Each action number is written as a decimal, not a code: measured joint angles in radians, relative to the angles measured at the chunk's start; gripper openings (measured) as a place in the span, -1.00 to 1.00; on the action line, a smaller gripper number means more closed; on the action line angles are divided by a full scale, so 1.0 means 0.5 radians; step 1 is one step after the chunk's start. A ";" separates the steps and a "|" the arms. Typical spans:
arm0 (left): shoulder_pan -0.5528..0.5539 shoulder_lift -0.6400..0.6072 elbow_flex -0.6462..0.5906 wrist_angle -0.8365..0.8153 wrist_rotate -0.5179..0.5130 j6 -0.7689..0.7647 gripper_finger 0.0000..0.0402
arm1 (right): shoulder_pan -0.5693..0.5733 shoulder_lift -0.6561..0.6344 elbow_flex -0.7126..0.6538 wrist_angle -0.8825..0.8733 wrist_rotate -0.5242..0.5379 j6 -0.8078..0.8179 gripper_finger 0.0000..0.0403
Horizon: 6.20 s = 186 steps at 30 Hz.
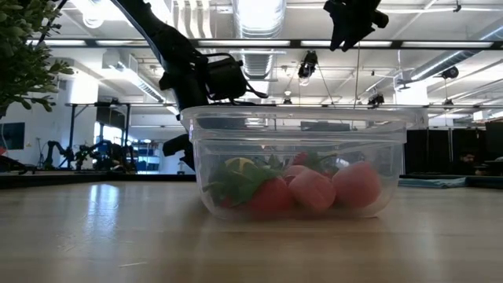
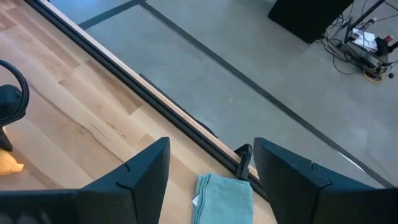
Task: Pick and placing Produce into tupperware
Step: Put the banana into the transparent bin
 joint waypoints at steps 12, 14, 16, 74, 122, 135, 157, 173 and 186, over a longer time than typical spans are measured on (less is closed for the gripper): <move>-0.001 -0.080 0.050 -0.008 -0.071 -0.104 -0.15 | 0.000 0.000 -0.011 -0.010 -0.001 0.036 0.11; -0.004 -0.107 0.059 -0.027 -0.062 -0.162 -0.15 | 0.000 0.001 -0.022 -0.011 -0.001 0.035 0.11; -0.013 -0.139 0.077 -0.032 -0.049 -0.245 -0.15 | 0.000 0.001 -0.039 -0.015 -0.001 0.034 0.11; 0.066 0.055 0.112 -0.031 -0.050 -0.334 -0.15 | 0.057 -0.171 -0.371 -0.096 0.000 0.209 0.11; -0.039 0.034 0.303 -0.256 -0.273 -0.528 -0.15 | 0.125 -0.203 -0.374 -0.115 -0.038 0.208 0.11; -0.039 0.051 0.291 -0.244 -0.215 -0.530 -0.11 | 0.127 -0.203 -0.374 -0.121 -0.038 0.208 0.11; -0.041 0.053 0.297 -0.051 -0.250 -0.796 -0.07 | 0.127 -0.203 -0.374 -0.126 -0.038 0.230 0.11; -0.040 0.055 0.216 -0.041 -0.144 -0.841 -0.07 | 0.126 -0.203 -0.429 -0.143 -0.036 0.207 0.11; -0.017 0.078 0.133 0.059 -0.173 -0.840 -0.07 | 0.126 -0.203 -0.433 -0.142 -0.035 0.208 0.11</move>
